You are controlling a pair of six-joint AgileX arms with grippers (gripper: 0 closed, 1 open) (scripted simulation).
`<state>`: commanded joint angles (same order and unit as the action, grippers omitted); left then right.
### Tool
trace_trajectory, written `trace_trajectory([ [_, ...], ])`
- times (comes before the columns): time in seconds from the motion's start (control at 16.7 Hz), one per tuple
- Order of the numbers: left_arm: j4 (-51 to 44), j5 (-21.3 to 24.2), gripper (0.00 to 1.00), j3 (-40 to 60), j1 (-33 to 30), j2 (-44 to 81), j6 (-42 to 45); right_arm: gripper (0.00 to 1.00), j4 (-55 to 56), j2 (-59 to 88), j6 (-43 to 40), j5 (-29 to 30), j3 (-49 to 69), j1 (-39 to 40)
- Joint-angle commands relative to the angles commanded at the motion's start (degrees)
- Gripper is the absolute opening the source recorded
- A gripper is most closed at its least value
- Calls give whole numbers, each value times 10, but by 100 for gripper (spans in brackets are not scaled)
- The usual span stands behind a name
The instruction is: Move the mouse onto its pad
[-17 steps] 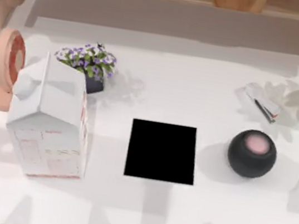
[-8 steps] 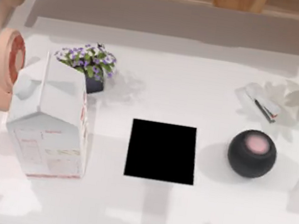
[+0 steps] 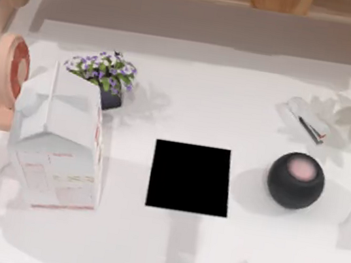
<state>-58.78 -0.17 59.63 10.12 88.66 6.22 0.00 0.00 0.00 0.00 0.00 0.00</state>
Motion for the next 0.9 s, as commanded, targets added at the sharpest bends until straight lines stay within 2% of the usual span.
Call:
trace_trajectory([
  [0.54,-6,0,100,13,2,28,1,100,0,0,0,0,0,0],
  [0.9,148,0,100,-66,5,94,3,100,0,0,0,0,0,0],
])
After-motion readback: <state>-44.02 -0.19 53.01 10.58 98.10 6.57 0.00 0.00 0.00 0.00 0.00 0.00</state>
